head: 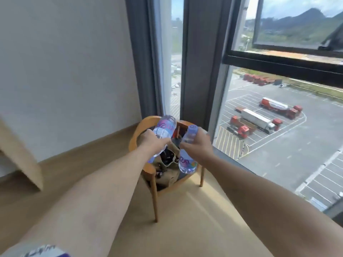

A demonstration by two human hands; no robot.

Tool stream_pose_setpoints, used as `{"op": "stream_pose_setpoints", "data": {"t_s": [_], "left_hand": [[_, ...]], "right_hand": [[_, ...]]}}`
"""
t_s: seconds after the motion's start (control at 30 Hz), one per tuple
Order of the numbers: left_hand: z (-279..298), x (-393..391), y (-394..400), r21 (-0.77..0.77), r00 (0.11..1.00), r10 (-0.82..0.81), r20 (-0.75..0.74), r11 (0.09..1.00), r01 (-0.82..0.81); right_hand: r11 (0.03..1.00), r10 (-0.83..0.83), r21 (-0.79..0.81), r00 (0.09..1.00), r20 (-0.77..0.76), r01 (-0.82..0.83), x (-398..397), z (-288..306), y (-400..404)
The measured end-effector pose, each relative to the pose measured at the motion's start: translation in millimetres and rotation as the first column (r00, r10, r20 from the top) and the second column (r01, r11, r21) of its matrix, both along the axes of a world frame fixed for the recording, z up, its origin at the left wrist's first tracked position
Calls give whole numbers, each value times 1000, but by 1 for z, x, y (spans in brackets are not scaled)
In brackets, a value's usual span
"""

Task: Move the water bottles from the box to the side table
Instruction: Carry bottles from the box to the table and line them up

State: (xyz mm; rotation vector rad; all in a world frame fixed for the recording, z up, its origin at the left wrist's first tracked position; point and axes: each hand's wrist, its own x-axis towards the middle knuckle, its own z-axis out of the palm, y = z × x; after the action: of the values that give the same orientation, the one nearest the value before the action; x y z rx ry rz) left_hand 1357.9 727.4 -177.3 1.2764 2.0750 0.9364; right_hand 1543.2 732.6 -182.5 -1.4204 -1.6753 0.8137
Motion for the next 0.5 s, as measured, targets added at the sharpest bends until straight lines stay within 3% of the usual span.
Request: {"op": "stream_pose_setpoints", "data": {"t_s": [0.1,0.3,0.5], "left_hand": [[3,-86,-24,17,981,177,84,984,-178],[16,-234,-86,1,883,462,85,886,-464],[25,-369,-119,-4,710,675,201,725,-689]], "right_hand": [[984,171,38,985,16,-171,-87,6,8],[901,433,3,901,23,-433,-265,3,17],[760,649,-29,760,4,-649,-445,2,18]]}}
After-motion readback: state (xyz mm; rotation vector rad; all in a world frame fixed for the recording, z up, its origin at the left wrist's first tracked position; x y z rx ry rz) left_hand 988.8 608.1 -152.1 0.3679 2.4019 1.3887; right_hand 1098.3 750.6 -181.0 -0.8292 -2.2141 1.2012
